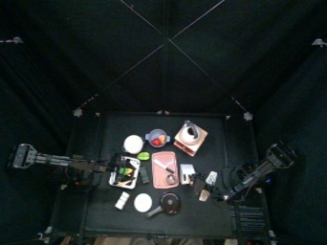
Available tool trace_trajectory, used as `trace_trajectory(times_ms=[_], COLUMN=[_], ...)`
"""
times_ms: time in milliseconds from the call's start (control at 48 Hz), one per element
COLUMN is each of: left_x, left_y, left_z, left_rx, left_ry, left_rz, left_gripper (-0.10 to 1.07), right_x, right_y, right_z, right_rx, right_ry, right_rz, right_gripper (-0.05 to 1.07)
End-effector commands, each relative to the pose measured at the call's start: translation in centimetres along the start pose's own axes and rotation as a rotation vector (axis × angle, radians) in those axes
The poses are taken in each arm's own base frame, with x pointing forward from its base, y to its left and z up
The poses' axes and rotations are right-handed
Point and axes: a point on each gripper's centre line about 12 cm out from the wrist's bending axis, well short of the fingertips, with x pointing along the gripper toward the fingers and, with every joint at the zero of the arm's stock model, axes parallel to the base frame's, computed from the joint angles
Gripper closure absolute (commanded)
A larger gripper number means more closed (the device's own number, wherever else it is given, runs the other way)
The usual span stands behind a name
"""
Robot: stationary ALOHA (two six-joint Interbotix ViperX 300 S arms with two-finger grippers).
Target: Grab sharpener
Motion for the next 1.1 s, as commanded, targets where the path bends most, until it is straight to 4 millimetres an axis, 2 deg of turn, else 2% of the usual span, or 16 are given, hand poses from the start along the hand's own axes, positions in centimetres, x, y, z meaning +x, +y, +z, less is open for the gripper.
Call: trace_trajectory(times_ms=[0,354,646,750,1083], left_x=[0.04,0.02,0.02,0.02,0.02], left_y=[-0.07,0.02,0.04,0.08,0.08], left_z=[0.57,0.51,0.53,0.54,0.54], left_rx=[0.0,-0.001,-0.003,-0.003,-0.003], left_ry=[-0.02,-0.018,-0.02,-0.02,-0.02], left_rz=[-0.005,-0.001,0.0,0.001,0.001], left_gripper=[0.07,0.07,0.07,0.07,0.07], right_x=[-0.14,0.5,0.55,0.55,0.55], right_y=[-0.05,0.44,0.39,0.39,0.4], right_z=[0.46,0.28,0.28,0.26,0.25], right_rx=[0.014,0.003,0.006,0.007,0.009], right_ry=[-0.009,0.002,0.006,0.007,0.008], right_rz=[0.014,0.02,0.019,0.019,0.02], right_gripper=[0.22,0.24,0.49,0.54,0.55])
